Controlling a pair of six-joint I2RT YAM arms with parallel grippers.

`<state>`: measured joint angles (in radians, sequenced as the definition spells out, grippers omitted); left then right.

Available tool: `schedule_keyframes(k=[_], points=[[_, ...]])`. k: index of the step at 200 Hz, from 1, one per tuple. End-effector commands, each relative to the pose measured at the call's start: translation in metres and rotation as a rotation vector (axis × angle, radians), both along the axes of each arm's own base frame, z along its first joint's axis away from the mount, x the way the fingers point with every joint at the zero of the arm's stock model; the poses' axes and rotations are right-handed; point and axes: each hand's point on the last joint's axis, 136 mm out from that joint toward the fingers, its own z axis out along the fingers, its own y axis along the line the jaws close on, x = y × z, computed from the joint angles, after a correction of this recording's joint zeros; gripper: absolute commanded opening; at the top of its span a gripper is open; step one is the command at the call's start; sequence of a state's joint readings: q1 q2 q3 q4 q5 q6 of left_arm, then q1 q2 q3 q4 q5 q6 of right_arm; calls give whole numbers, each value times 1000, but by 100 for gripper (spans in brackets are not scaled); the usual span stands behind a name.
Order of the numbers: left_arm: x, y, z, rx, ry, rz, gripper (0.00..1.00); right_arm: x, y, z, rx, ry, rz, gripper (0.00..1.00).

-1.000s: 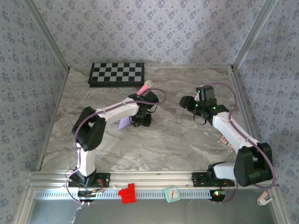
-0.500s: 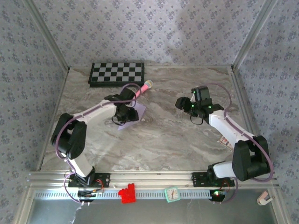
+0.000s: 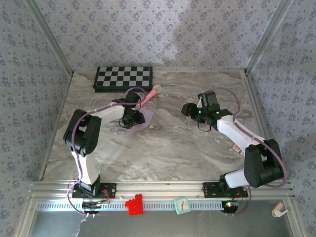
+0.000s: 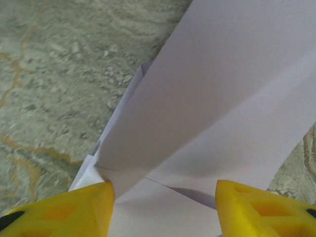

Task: Fold a paper plane with a square sheet of paper (pick it up from the middle)
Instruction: Move the paper to the center of the table.

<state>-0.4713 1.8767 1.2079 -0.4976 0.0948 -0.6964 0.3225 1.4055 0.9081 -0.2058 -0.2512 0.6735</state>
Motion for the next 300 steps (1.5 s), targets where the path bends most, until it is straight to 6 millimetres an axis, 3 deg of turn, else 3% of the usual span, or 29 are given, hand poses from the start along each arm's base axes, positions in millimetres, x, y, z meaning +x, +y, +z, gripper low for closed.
schedule_keyframes(k=[1, 43, 86, 123, 162, 206, 300], points=[[7, -19, -2, -79, 4, -47, 57, 5, 8, 9, 27, -14, 7, 60], [-11, -46, -10, -163, 53, -123, 57, 1, 19, -1, 48, 14, 23, 60], [-35, -84, -5, -223, 75, -217, 57, -8, 47, -21, 81, 76, 69, 59], [-47, -106, 0, -297, 118, -175, 55, -20, 76, -48, 107, 191, 104, 48], [-54, -104, -8, -309, 184, -72, 50, -40, 72, -77, 116, 310, 2, 47], [-60, -99, -19, -304, 233, 3, 47, -52, 80, -97, 203, 396, -90, 47], [-62, -95, -23, -288, 241, 20, 46, -53, 98, -113, 247, 444, -129, 44]])
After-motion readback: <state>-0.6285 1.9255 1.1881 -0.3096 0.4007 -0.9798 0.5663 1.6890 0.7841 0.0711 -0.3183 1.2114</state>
